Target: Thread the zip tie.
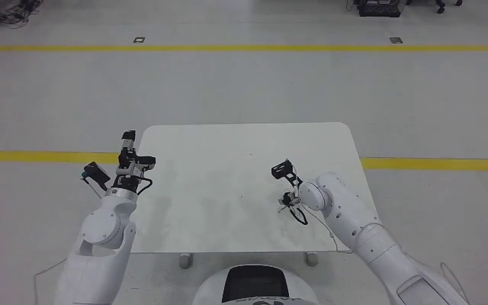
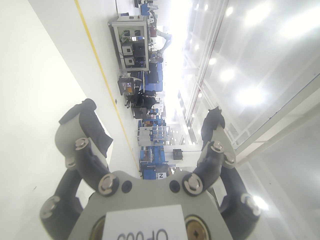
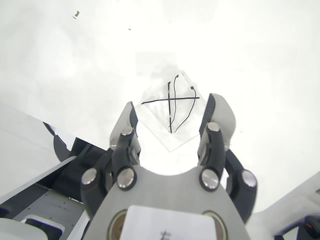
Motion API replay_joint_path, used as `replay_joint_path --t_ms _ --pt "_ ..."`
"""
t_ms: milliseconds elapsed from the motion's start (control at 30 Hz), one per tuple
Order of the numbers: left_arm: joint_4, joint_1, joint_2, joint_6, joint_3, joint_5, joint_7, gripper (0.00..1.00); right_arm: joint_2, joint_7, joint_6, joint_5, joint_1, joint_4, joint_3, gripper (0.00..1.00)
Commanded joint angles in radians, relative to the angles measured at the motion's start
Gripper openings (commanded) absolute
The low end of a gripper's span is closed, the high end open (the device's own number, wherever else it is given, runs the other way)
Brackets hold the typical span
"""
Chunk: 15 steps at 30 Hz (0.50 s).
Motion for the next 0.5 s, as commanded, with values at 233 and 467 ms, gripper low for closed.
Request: replay_joint_path --t_ms 233,467 --pt "0.000 0.000 0.000 0.000 0.000 0.000 0.000 1.00 -0.007 -0.012 -0.008 0.013 0.010 0.044 -0.004 0.33" --pt "0.000 0.000 0.000 0.000 0.000 0.000 0.000 1.00 -0.014 -0.016 -0.017 0.020 0.018 0.073 -0.015 0.25"
